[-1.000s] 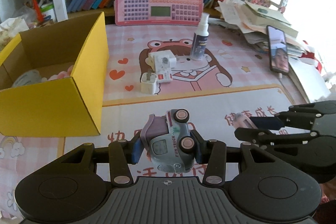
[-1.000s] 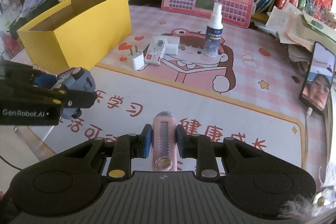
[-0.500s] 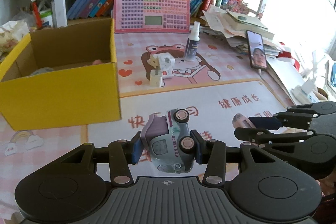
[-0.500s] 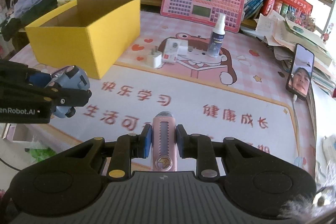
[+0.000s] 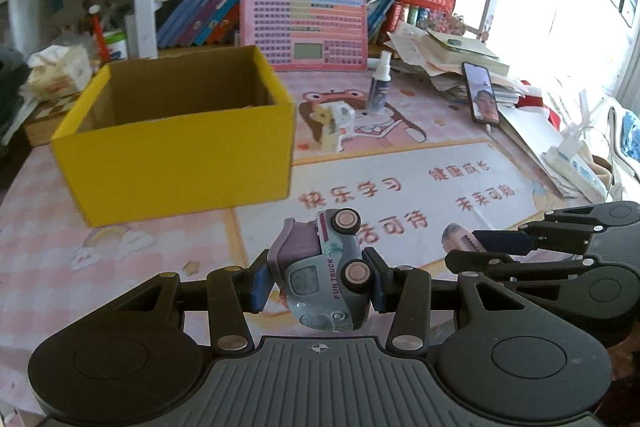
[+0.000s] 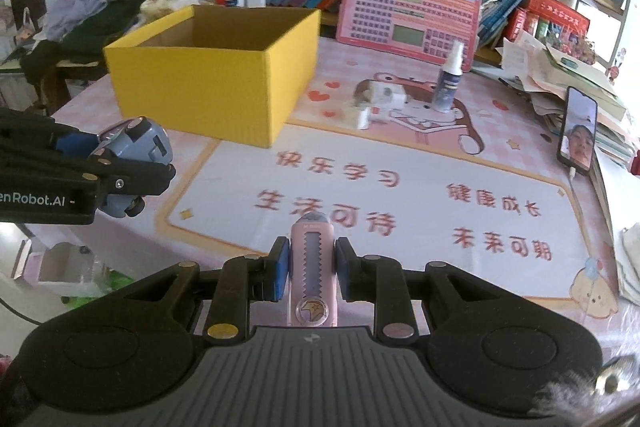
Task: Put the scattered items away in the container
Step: 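Carry the toy truck in the left tool while the right tool carries the pink comb to the box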
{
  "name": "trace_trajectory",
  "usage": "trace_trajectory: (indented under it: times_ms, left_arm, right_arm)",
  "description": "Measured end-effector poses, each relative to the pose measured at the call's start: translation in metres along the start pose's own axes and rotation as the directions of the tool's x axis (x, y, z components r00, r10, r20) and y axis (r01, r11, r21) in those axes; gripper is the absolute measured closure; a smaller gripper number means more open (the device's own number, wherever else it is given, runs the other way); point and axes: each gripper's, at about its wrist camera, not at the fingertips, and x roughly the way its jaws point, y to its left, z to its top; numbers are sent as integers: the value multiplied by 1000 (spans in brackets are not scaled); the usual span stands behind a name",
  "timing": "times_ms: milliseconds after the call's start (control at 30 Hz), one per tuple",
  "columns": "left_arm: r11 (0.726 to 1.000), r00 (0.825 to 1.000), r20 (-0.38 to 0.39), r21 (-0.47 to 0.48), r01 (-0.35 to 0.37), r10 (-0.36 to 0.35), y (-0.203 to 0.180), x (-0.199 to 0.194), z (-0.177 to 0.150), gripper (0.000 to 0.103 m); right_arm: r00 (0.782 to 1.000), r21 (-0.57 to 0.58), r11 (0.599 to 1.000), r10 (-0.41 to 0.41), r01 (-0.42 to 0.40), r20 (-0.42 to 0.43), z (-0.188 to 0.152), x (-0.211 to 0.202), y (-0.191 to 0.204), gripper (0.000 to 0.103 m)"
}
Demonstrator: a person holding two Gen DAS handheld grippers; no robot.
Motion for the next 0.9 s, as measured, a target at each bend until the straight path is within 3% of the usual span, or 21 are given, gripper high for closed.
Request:
trace_trajectory:
  times_ms: [533, 900]
  left_arm:
    - [998, 1000, 8, -57, -26, 26, 42, -34, -29, 58]
    - [990, 993, 51, -102, -102, 107, 78, -52, -30, 58]
  right_arm:
    - [998, -68, 996, 56, -57, -12, 0, -3, 65, 80]
    - [992, -132, 984, 121, -116, 29, 23, 9, 98, 80]
